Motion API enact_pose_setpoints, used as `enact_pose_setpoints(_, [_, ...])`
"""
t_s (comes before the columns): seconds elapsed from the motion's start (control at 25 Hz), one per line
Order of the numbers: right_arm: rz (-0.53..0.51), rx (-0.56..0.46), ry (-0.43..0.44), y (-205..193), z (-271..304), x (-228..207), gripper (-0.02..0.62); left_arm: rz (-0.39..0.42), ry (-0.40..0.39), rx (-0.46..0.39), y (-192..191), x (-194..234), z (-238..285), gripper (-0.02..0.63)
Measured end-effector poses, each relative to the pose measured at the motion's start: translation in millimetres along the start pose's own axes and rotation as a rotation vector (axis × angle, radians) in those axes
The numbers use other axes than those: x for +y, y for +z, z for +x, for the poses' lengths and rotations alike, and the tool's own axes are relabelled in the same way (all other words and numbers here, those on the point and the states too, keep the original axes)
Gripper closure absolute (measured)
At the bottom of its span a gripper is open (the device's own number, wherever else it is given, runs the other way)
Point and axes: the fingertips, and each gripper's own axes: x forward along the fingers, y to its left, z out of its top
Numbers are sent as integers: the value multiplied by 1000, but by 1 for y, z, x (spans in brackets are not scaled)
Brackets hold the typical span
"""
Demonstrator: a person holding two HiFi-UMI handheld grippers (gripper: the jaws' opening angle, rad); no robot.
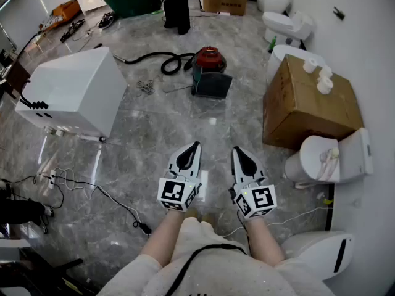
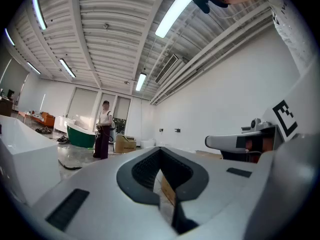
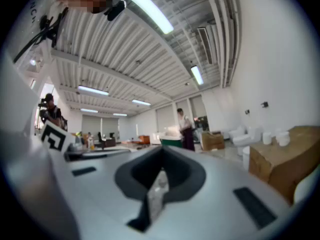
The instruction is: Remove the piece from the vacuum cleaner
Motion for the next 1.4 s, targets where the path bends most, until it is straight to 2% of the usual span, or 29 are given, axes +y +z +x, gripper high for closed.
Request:
enact_pose_setpoints(0.16, [11, -14, -29, 1, -2, -9, 583, 2, -9, -6, 0, -4, 5, 584])
enact_pose_setpoints(0.6, [-13, -6, -18, -2, 20, -29, 583, -6, -22, -15, -5, -1, 44, 584])
enact_pose_setpoints(0.8, [-20, 12, -27, -3, 50, -51, 583, 2, -32, -7, -11, 15, 81, 584])
enact_pose_setpoints(0.96, [-19, 29, -42, -4, 83, -74, 583, 31, -73, 7, -13, 23, 118, 584])
enact_pose_setpoints(1.4, [-19, 71, -52, -7, 180, -109, 583, -7, -73, 35, -18, 90, 197, 584])
